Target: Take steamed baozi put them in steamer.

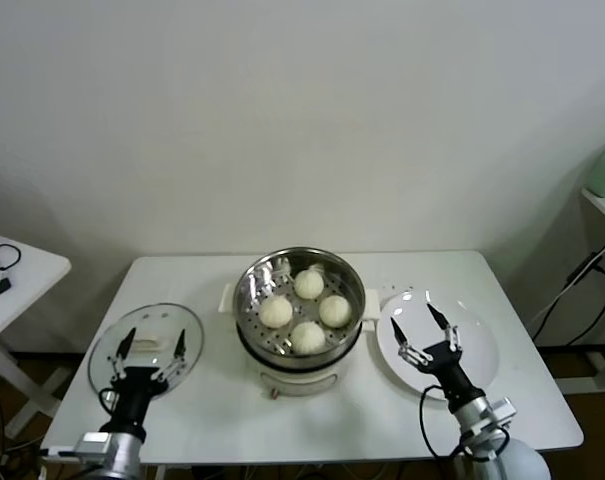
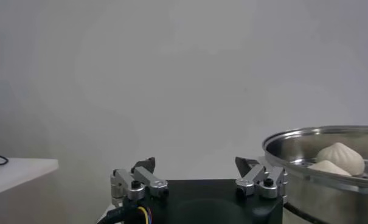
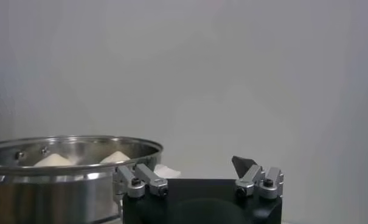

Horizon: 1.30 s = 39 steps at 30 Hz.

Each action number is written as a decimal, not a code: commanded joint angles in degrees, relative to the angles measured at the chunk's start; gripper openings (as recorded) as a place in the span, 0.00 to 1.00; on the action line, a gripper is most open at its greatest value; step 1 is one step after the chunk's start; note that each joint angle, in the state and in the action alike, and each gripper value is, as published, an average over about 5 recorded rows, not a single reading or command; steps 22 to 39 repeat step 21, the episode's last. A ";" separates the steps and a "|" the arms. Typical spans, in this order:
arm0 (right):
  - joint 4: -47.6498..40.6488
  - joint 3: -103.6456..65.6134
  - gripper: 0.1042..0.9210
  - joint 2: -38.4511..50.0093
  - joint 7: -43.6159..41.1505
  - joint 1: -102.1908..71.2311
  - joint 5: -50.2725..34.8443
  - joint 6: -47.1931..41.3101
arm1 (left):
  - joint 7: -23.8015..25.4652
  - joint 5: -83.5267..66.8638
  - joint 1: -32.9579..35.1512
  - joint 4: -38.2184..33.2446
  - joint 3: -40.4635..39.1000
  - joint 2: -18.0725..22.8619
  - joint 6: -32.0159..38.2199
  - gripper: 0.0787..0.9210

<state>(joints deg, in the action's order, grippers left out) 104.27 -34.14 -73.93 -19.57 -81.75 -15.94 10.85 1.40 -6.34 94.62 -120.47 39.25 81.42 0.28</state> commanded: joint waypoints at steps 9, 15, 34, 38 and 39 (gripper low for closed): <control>1.75 -1.38 0.88 -3.36 -0.65 -4.00 0.79 1.37 | 1.90 -2.09 0.49 -0.31 2.36 0.08 -0.28 0.88; 1.71 -1.28 0.88 -3.21 -0.78 -3.87 0.83 1.45 | 2.73 -3.42 0.79 -0.89 2.98 0.12 -0.18 0.88; 1.72 -1.08 0.88 -3.40 -1.02 -4.19 0.92 1.70 | 3.06 -3.41 0.79 -1.21 3.15 0.22 -0.56 0.88; 1.72 -1.08 0.88 -3.40 -1.02 -4.19 0.92 1.70 | 3.06 -3.41 0.79 -1.21 3.15 0.22 -0.56 0.88; 1.72 -1.08 0.88 -3.40 -1.02 -4.19 0.92 1.70 | 3.06 -3.41 0.79 -1.21 3.15 0.22 -0.56 0.88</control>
